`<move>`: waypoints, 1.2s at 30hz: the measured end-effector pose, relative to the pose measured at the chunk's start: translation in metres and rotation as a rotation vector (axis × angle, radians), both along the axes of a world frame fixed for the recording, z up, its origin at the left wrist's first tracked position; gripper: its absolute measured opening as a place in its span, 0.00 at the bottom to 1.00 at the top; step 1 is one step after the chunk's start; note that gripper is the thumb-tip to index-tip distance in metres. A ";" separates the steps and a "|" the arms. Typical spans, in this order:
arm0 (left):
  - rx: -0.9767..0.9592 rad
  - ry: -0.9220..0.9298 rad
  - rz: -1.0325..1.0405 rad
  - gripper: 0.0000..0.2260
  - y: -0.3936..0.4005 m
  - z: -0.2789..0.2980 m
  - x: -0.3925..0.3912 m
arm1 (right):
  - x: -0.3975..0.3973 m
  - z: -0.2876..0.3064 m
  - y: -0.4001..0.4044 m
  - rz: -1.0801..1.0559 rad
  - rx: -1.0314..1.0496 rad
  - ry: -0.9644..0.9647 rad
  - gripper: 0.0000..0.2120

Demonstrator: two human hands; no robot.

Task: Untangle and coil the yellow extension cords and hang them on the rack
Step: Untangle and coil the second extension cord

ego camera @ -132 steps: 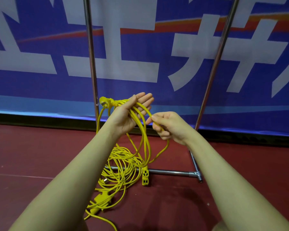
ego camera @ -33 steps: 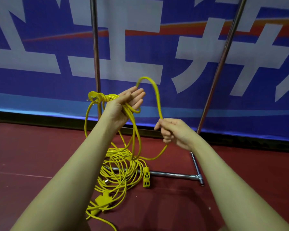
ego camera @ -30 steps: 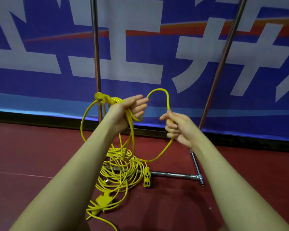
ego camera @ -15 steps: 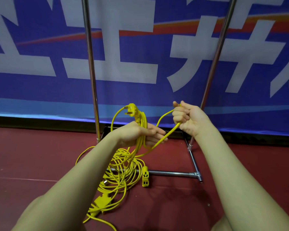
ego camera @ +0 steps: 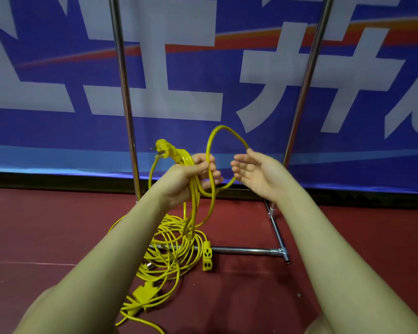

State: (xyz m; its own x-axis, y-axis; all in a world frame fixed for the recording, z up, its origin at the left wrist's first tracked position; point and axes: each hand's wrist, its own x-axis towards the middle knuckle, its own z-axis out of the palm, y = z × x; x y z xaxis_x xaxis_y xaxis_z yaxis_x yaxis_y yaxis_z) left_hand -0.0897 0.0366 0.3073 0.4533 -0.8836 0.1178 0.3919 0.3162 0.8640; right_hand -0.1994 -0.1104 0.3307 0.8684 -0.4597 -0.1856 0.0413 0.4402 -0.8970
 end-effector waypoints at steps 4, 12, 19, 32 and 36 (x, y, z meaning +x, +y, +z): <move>-0.129 0.152 0.161 0.09 0.000 0.011 0.003 | 0.005 -0.015 0.015 0.214 -0.272 0.089 0.11; -0.262 0.253 0.222 0.09 0.010 0.021 0.015 | 0.017 -0.026 0.039 0.263 -0.423 -0.075 0.04; -0.173 0.173 0.165 0.12 0.018 0.021 0.023 | 0.018 -0.017 0.032 0.027 -0.491 -0.139 0.08; -0.309 0.324 0.281 0.12 0.011 0.022 0.021 | 0.007 -0.025 0.029 0.185 -0.589 -0.013 0.05; -0.294 0.331 0.300 0.13 0.010 0.020 0.023 | 0.011 -0.025 0.030 0.106 -0.554 -0.114 0.06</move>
